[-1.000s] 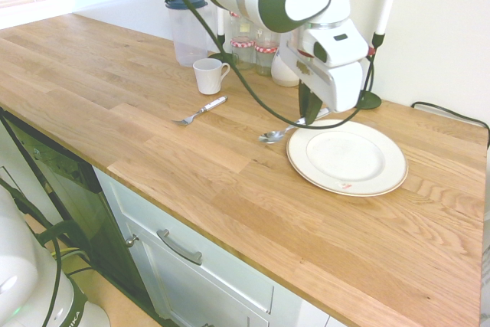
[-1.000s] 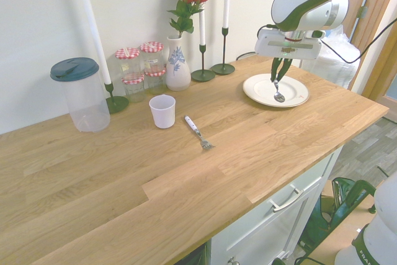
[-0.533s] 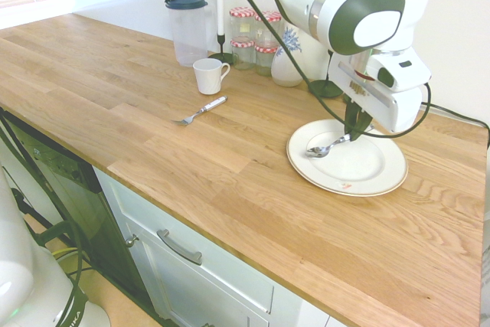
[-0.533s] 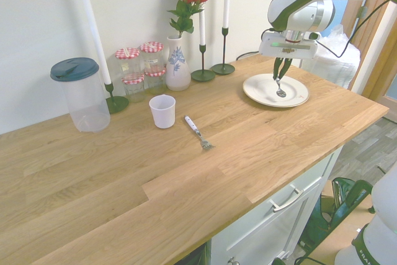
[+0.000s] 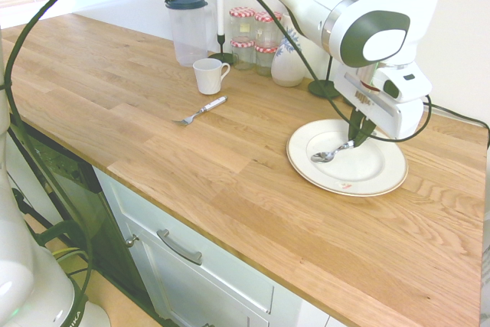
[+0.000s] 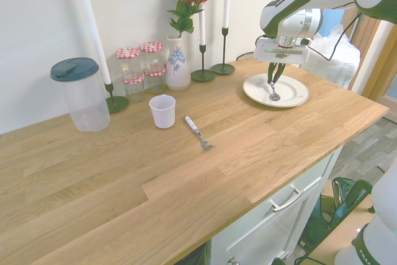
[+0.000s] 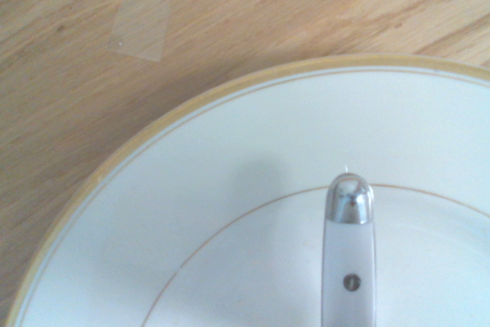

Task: Put the spoon into the plate

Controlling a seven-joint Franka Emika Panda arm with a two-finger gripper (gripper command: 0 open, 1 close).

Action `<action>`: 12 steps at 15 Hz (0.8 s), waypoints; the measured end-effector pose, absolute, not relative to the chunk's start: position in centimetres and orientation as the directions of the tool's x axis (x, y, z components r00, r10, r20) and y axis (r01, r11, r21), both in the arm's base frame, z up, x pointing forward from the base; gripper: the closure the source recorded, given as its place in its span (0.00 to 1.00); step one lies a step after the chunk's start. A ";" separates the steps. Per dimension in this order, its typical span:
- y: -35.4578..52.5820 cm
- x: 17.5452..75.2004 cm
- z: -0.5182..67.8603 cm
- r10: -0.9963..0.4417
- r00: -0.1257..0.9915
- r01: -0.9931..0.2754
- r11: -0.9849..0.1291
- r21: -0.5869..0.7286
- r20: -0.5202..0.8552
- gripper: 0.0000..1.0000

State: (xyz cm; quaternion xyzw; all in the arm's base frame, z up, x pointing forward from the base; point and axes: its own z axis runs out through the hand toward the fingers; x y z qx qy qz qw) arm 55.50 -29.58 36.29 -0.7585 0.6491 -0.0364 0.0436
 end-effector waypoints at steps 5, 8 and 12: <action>-29.4 55.6 35.9 -0.988 0.157 -0.982 -0.156 -0.109 -0.005 0.00; -29.3 55.7 35.8 -0.987 0.160 -0.982 -0.159 -0.107 -0.006 0.00; -29.4 56.1 36.8 -0.984 0.179 -0.978 -0.180 -0.109 0.018 0.00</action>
